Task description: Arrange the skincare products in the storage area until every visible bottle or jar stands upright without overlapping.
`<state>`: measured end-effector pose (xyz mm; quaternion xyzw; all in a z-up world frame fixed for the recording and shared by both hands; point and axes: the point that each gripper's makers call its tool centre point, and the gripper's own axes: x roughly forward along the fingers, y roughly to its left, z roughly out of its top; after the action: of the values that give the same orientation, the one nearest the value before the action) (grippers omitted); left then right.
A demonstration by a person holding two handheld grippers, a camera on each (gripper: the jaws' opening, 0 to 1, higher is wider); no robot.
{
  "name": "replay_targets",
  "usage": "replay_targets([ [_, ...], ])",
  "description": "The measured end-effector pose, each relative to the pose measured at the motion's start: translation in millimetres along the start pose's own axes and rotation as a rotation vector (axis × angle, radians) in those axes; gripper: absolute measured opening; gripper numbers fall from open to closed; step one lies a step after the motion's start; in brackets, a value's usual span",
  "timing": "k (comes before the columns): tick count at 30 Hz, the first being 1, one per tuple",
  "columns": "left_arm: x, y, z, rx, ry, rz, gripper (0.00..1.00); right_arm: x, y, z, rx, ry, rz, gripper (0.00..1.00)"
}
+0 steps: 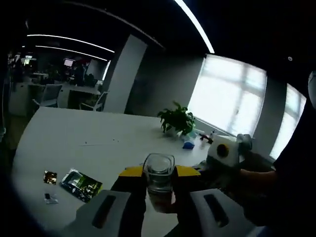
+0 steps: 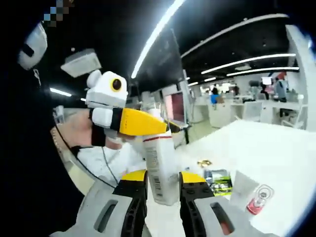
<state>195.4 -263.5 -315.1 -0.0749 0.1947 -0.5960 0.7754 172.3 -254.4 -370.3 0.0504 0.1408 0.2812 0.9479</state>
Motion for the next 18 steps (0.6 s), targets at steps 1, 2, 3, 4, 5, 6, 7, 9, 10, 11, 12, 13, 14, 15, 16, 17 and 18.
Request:
replay_targets([
  [1, -0.4, 3.6, 1.2, -0.001, -0.003, 0.018, 0.15, 0.1, -3.9, -0.2, 0.006, -0.001, -0.040, 0.18],
  [2, -0.8, 7.8, 1.7, -0.005, -0.002, 0.035, 0.15, -0.3, -6.3, -0.8, -0.006, 0.010, -0.070, 0.18],
  [3, -0.4, 7.0, 1.5, -0.002, -0.001, 0.044, 0.15, -0.4, -7.4, -0.1, -0.052, 0.021, -0.097, 0.18],
  [4, 0.1, 5.2, 1.4, -0.002, -0.003, 0.049, 0.16, -0.6, -8.2, 0.6, -0.087, 0.031, -0.118, 0.17],
  [5, 0.3, 3.8, 1.4, -0.001, -0.005, 0.062, 0.16, -0.5, -8.2, 3.0, -0.144, 0.042, -0.144, 0.17],
  [6, 0.3, 3.0, 1.5, -0.003, -0.006, 0.067, 0.16, 0.5, -9.2, 2.0, -0.168, 0.055, -0.155, 0.16],
  [7, 0.5, 2.0, 1.7, 0.000, -0.005, 0.075, 0.16, 1.6, -9.5, 2.6, -0.202, 0.065, -0.172, 0.15],
  [9, 1.0, 0.9, 1.9, -0.006, 0.000, 0.088, 0.16, 2.3, -4.6, 7.4, -0.256, 0.076, -0.193, 0.13],
  [10, 1.1, 0.0, 2.2, -0.005, 0.000, 0.091, 0.16, 2.5, -4.1, 10.4, -0.268, 0.072, -0.208, 0.13],
  [11, 1.5, -0.9, 2.0, -0.004, 0.002, 0.093, 0.16, 4.3, -0.8, 14.1, -0.275, 0.061, -0.206, 0.12],
  [12, 1.9, -2.0, 1.6, -0.001, 0.004, 0.095, 0.16, 5.2, 0.3, 15.3, -0.276, 0.066, -0.205, 0.13],
  [13, 2.7, -4.4, 0.1, 0.002, 0.011, 0.092, 0.15, 6.0, 0.5, 16.5, -0.275, 0.067, -0.205, 0.13],
  [14, 3.0, -6.0, -0.6, 0.004, 0.012, 0.092, 0.15, 6.0, -0.6, 17.9, -0.274, 0.067, -0.215, 0.13],
  [15, 2.7, -7.3, -0.4, 0.012, 0.008, 0.094, 0.15, 5.7, -2.4, 17.1, -0.279, 0.080, -0.229, 0.12],
  [16, 2.5, -4.0, -0.8, 0.028, 0.017, 0.100, 0.15, 5.7, -1.5, 15.5, -0.292, 0.087, -0.218, 0.12],
  [17, 2.0, -3.3, -1.6, 0.032, 0.025, 0.102, 0.15, 5.2, -1.7, 15.0, -0.277, 0.084, -0.211, 0.12],
  [18, 1.2, -1.1, -0.9, 0.025, 0.021, 0.098, 0.15, 5.6, 2.0, 14.7, -0.215, 0.060, -0.173, 0.11],
])
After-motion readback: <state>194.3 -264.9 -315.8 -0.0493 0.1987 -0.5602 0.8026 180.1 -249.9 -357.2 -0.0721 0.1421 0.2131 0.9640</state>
